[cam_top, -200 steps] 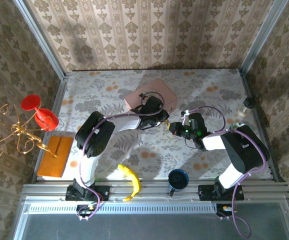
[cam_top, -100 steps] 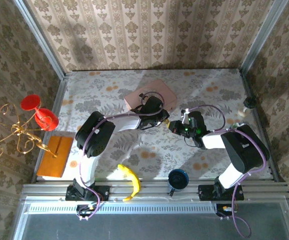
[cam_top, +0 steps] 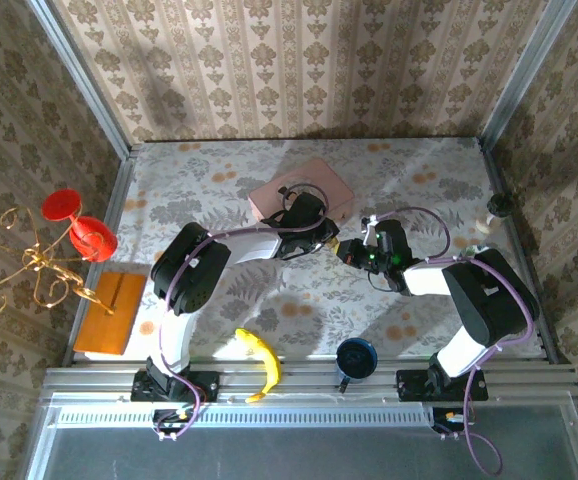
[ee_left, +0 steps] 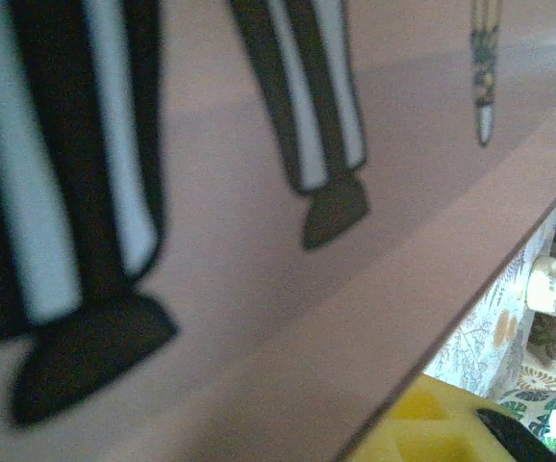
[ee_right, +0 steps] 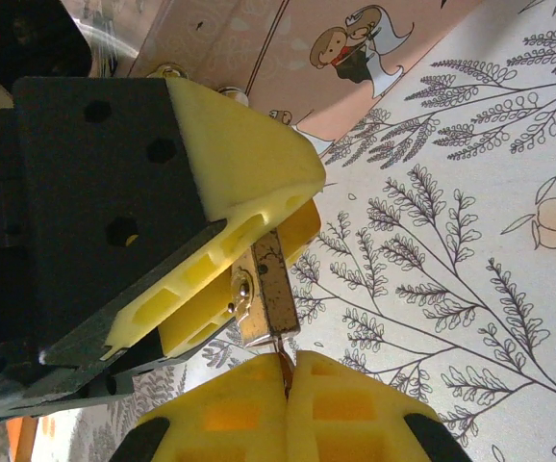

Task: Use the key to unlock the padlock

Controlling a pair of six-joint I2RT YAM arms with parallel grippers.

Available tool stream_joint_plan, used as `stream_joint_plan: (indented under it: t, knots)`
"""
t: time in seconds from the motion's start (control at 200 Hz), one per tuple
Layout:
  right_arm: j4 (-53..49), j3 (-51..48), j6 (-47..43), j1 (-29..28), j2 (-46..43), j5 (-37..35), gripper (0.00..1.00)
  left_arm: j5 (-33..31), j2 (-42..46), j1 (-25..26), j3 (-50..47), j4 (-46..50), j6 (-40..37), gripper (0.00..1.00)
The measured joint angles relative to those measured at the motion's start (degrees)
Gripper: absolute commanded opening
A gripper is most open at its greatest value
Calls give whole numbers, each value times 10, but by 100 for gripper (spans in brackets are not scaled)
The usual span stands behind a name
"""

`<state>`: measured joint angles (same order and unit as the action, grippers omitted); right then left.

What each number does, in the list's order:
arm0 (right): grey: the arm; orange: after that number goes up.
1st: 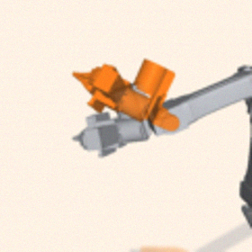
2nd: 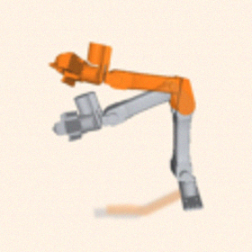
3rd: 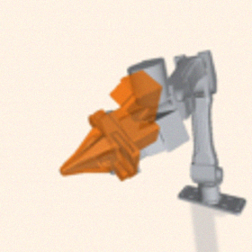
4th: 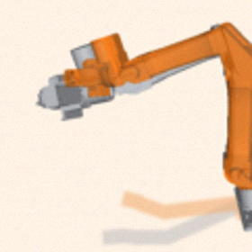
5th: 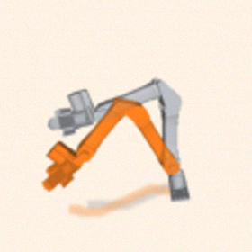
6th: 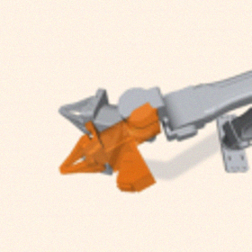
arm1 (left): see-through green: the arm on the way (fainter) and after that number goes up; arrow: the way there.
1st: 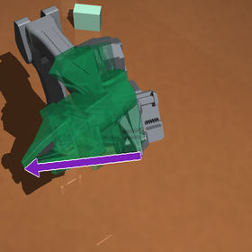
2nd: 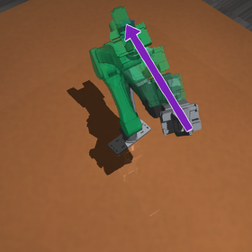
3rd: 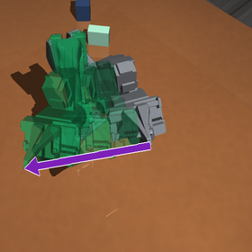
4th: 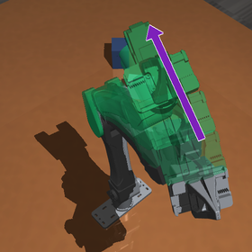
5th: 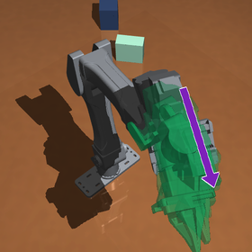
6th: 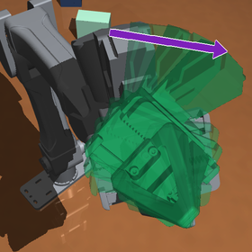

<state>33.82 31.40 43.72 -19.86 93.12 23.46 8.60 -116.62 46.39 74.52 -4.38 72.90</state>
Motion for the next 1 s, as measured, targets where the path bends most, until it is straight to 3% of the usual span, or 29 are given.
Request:
stream_joint_plan:
  t: [0.37,0.48,1.0]
  knots:
    - [-25,13,0,0,0,0,0,0,0,0,-3,-9,0,7]
    - [-33,17,0,0,0,0,0,0,0,0,-5,-12,0,0]
    - [-95,58,-26,16,10,28,0,-5,0,-3,-17,-37,0,0]
